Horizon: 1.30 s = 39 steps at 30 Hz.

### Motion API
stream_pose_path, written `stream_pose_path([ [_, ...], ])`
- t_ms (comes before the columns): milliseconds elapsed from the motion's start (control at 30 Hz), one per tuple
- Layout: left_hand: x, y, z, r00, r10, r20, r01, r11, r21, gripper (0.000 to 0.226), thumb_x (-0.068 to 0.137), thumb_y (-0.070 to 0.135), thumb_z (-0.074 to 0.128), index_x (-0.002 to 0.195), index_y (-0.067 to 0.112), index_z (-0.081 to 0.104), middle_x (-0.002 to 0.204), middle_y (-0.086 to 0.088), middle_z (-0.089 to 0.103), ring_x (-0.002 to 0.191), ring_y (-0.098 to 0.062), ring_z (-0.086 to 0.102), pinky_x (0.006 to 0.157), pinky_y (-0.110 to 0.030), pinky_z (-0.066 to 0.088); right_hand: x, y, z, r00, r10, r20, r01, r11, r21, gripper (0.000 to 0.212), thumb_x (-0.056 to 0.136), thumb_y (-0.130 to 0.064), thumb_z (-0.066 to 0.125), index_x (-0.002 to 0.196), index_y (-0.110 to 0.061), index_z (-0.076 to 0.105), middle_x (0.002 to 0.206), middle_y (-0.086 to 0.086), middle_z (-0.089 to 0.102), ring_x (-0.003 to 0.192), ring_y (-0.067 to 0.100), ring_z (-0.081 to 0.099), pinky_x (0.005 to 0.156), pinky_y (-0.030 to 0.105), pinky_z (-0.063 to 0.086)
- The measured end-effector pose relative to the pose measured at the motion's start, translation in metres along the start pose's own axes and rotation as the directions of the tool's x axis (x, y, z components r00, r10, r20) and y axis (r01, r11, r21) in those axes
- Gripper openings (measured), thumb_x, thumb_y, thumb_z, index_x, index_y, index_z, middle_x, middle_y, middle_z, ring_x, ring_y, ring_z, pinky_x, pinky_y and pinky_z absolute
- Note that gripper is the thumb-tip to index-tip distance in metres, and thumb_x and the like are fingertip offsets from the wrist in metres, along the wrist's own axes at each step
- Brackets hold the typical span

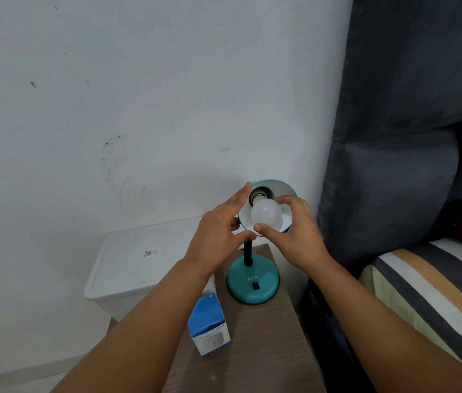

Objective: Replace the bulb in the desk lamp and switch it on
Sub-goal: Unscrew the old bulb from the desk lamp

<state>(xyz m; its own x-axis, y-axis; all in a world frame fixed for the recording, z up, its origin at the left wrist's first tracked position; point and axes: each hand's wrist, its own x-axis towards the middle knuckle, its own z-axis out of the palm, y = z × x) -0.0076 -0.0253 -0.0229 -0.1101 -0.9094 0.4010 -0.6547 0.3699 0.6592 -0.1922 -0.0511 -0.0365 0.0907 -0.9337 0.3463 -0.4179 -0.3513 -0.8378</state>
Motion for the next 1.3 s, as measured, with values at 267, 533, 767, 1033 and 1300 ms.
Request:
stream_pose_path([
  [267, 0.0000, -0.0029, -0.0004, 1.000, 0.003, 0.000, -0.003, 1.000, 0.000, 0.101, 0.078, 0.014, 0.086, 0.150, 0.054, 0.027, 0.148, 0.015, 0.050, 0.108, -0.005, 0.066, 0.097, -0.021, 0.053, -0.0023, -0.0009, -0.0020, 0.998, -0.039, 0.045, 0.038, 0.999, 0.030, 0.071, 0.077, -0.029, 0.079, 0.137, -0.034, 0.041, 0.134, -0.012, 0.039, 0.113, -0.001, 0.037, 0.095, 0.019, 0.037],
  [533, 0.0002, -0.0028, -0.0010, 1.000, 0.003, -0.002, -0.003, 1.000, 0.022, 0.100, 0.078, 0.015, 0.085, 0.151, 0.052, 0.027, 0.145, 0.013, 0.055, 0.106, -0.005, 0.066, 0.097, -0.021, 0.053, -0.0006, 0.0007, 0.0002, 0.999, -0.037, -0.015, 0.036, 0.999, -0.041, 0.064, 0.076, -0.038, 0.079, 0.132, -0.030, 0.049, 0.132, -0.007, 0.047, 0.113, 0.005, 0.042, 0.084, 0.014, 0.037],
  [767, 0.0006, -0.0030, -0.0029, 1.000, 0.005, -0.016, -0.004, 0.998, 0.070, 0.098, 0.079, 0.021, 0.085, 0.151, 0.050, 0.027, 0.138, 0.009, 0.061, 0.101, -0.005, 0.066, 0.092, -0.007, 0.048, -0.0030, 0.0019, 0.0016, 0.999, -0.034, -0.009, 0.034, 0.999, -0.009, 0.085, 0.071, -0.045, 0.082, 0.142, -0.030, 0.037, 0.142, -0.013, 0.040, 0.123, 0.002, 0.038, 0.097, 0.028, 0.043],
  [1033, 0.0014, -0.0037, -0.0037, 1.000, -0.005, -0.009, 0.006, 0.998, 0.065, 0.102, 0.077, 0.017, 0.086, 0.151, 0.053, 0.026, 0.132, 0.008, 0.065, 0.102, -0.006, 0.068, 0.097, -0.021, 0.053, -0.0035, -0.0025, -0.0001, 0.996, -0.080, 0.028, 0.080, 0.997, -0.012, 0.064, 0.080, -0.027, 0.075, 0.136, -0.042, 0.046, 0.136, -0.006, 0.039, 0.117, 0.006, 0.042, 0.094, 0.025, 0.044],
  [1300, 0.0013, 0.0011, -0.0025, 1.000, -0.001, -0.020, 0.002, 0.998, 0.070, 0.096, 0.080, 0.022, 0.085, 0.151, 0.051, 0.027, 0.136, 0.004, 0.063, 0.100, -0.004, 0.066, 0.093, -0.010, 0.049, -0.0028, -0.0048, 0.0006, 1.000, -0.001, 0.011, 0.001, 0.999, -0.047, 0.070, 0.074, -0.047, 0.079, 0.132, -0.034, 0.043, 0.135, -0.009, 0.041, 0.113, 0.006, 0.043, 0.084, 0.023, 0.036],
])
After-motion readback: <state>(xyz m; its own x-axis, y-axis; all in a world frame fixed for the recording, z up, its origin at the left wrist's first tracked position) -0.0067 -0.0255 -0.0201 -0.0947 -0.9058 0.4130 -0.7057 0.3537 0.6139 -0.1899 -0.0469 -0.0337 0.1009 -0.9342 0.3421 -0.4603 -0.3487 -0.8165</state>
